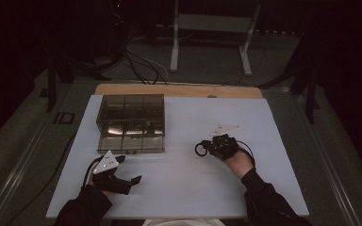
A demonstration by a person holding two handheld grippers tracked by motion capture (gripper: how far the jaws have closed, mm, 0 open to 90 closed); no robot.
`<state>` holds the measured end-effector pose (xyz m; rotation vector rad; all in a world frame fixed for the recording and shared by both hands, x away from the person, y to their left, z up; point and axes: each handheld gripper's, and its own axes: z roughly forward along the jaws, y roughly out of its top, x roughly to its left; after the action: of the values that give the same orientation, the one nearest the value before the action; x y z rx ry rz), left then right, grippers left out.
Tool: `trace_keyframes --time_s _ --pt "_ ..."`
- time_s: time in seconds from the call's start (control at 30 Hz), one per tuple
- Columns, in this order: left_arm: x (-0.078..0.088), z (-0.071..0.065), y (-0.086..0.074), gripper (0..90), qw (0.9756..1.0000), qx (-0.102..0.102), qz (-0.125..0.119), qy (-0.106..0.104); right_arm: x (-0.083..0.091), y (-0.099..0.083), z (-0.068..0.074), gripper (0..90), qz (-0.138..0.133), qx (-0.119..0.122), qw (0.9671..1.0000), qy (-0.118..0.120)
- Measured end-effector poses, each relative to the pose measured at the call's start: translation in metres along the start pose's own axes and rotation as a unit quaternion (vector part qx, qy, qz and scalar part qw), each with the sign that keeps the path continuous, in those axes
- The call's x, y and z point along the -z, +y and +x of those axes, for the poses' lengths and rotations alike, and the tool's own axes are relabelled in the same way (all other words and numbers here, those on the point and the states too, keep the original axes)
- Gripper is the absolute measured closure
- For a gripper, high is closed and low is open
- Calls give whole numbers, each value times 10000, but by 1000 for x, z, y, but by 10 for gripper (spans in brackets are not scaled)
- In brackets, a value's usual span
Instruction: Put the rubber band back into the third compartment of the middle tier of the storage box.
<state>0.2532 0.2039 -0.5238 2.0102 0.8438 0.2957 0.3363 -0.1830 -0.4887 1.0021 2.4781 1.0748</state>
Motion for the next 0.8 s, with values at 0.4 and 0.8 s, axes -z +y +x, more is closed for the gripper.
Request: trace_keyframes --time_s 0.4,0.8 --pt "0 0 0 8 10000 -5 -6 -21 -5 19 12 877 -68 240 9996 109" --pt "1 0 0 8 10000 -19 -14 -22 -11 39 23 877 -133 365 9990 214"
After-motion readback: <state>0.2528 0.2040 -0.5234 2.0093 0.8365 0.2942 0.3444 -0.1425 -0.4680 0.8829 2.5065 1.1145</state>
